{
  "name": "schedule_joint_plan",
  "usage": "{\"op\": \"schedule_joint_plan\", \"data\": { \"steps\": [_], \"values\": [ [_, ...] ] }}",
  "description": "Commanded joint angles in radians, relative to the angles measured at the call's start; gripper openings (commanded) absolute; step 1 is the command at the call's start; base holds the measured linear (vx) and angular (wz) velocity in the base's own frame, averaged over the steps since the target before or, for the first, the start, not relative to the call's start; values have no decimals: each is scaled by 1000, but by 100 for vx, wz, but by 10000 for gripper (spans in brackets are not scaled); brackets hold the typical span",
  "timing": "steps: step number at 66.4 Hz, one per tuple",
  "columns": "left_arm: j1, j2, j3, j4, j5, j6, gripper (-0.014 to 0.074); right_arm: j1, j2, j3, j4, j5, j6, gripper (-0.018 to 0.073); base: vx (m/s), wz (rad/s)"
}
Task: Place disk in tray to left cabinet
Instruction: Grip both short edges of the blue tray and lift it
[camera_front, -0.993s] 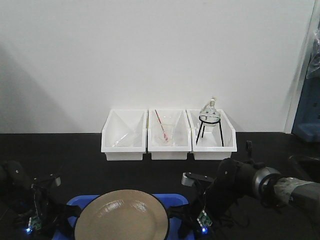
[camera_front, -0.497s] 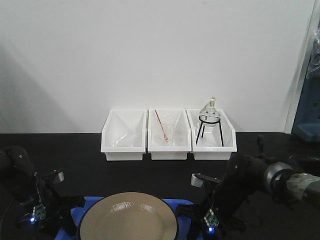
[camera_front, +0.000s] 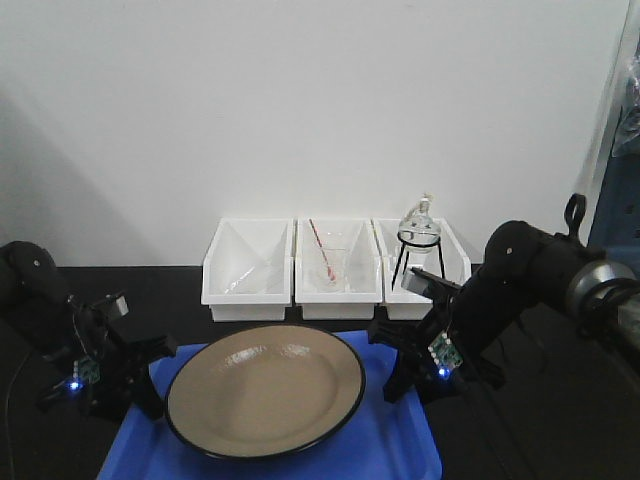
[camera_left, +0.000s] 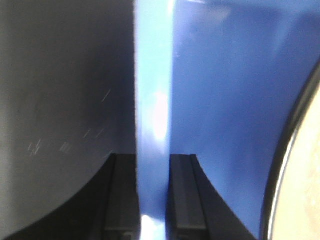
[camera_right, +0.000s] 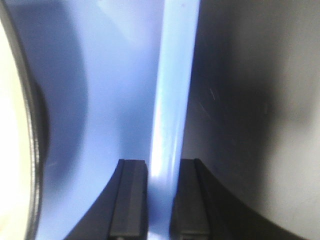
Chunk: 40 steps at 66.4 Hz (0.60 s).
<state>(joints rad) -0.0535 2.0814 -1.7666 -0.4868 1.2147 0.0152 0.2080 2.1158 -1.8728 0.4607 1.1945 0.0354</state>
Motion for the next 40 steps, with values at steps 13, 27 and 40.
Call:
{"op": "schedule_joint_plan", "data": {
  "steps": [13, 27, 40],
  "values": [
    [-22, -131, -110, -164, 41, -108, -1, -11, -76, -183, 117, 86, 70, -5, 0, 0],
    [-22, -165, -126, -179, 41, -158, -1, -11, -76, -233, 165, 86, 101, -5, 0, 0],
    [-13, -180, -175, -215, 41, -194, -1, -11, -76, -233, 181, 86, 115, -5, 0, 0]
  ]
}}
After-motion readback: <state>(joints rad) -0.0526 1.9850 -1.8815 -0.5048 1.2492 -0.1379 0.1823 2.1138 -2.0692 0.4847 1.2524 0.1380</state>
